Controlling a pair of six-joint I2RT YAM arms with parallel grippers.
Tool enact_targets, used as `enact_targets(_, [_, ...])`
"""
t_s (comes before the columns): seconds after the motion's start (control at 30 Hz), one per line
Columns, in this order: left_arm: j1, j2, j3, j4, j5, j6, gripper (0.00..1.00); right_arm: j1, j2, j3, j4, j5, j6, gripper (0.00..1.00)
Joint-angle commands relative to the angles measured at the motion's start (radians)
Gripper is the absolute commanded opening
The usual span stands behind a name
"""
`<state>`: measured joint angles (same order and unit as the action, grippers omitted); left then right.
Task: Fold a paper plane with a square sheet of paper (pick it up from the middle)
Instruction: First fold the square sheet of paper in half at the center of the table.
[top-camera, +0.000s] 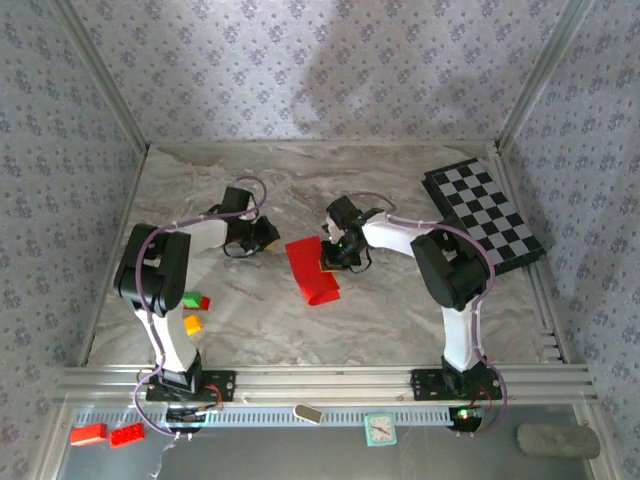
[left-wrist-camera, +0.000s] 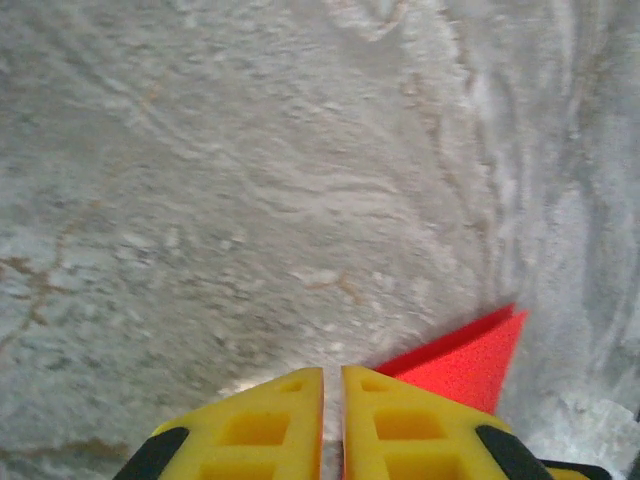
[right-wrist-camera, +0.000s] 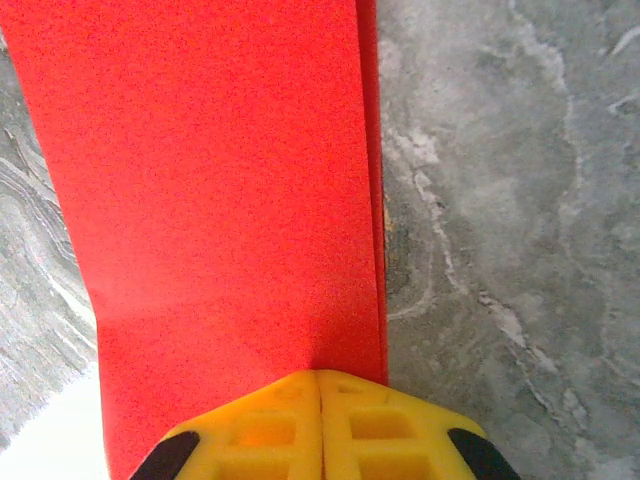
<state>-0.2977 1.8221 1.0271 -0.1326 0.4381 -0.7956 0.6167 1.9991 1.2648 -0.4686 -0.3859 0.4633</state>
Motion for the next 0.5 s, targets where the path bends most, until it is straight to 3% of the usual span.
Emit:
enact_targets(0.0, [-0.051,-0.076,0.008,-0.005,0.033,-0.025,0.13,-0.030,0.119,-0.097,-0.137,0.223,0.010,0.08])
enact_targets(0.23, [-0.144,0.019,0.022,0.025,0.034,-0.062,0.13,-0.028,0.127,-0.099,-0.137,0.220,0.014,0.08])
enact_targets(0.47, [-0.130,0.099,0.061,-0.020,-0.038,-0.012,0.13,-0.028,0.119,-0.113,-0.111,0.222,0.023,0.08])
